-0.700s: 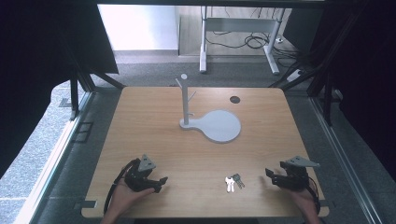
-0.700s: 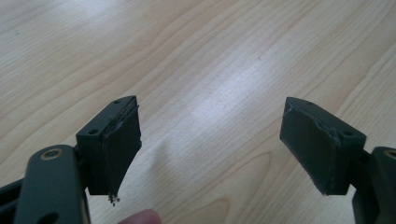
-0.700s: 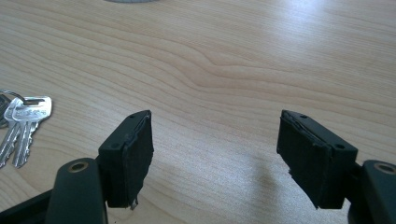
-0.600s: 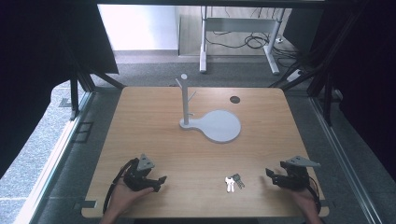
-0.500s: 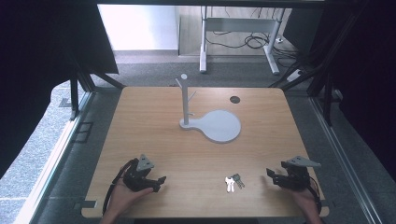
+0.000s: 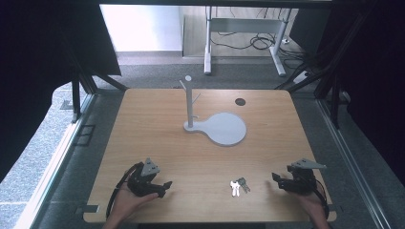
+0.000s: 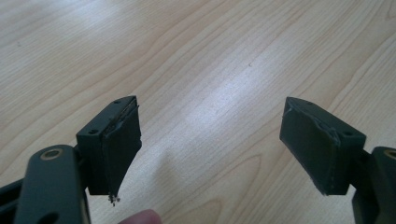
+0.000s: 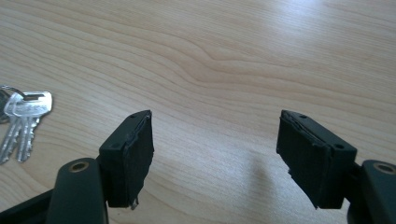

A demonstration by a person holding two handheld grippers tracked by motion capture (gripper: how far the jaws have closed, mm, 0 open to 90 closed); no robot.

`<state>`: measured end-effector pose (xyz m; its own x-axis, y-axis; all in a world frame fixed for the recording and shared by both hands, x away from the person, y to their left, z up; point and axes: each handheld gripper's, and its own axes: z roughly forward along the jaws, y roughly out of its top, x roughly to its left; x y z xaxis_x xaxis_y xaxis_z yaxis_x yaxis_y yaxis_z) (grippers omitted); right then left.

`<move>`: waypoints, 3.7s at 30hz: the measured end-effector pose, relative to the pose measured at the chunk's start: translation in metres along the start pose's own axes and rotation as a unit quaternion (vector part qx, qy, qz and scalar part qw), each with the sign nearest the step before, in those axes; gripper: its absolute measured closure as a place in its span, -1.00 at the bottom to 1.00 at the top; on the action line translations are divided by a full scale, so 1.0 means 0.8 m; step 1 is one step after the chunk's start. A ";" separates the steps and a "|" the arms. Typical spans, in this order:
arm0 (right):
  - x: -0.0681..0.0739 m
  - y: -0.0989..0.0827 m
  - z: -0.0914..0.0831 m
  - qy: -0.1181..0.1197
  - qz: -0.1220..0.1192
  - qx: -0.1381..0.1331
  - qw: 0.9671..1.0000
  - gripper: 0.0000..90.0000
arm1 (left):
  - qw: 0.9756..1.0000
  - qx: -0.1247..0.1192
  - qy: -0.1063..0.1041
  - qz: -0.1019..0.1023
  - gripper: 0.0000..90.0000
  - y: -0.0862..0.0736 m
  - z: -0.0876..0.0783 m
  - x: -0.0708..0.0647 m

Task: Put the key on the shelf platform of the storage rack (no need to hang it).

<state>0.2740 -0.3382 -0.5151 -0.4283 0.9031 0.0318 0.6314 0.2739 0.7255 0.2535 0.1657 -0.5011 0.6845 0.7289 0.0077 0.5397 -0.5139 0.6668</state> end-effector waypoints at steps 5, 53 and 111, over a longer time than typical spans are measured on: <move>0.000 0.009 -0.001 -0.008 -0.021 0.032 0.999 -0.35 | 1.000 -0.009 -0.004 0.007 -0.54 0.011 -0.006 0.000; 0.112 0.126 0.022 0.148 -0.256 0.183 0.938 0.19 | 1.000 0.010 -0.015 -0.008 -0.53 -0.002 0.008 0.004; 0.144 0.116 0.086 0.193 -0.305 0.279 0.890 0.98 | 1.000 0.011 -0.014 -0.011 -0.53 -0.004 0.010 0.005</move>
<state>0.3279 -0.1863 -0.4919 -0.9234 0.3788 0.0616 0.3822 0.8928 0.2384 0.2585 0.1664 -0.5094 0.6852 0.7278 -0.0273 0.5654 -0.5080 0.6499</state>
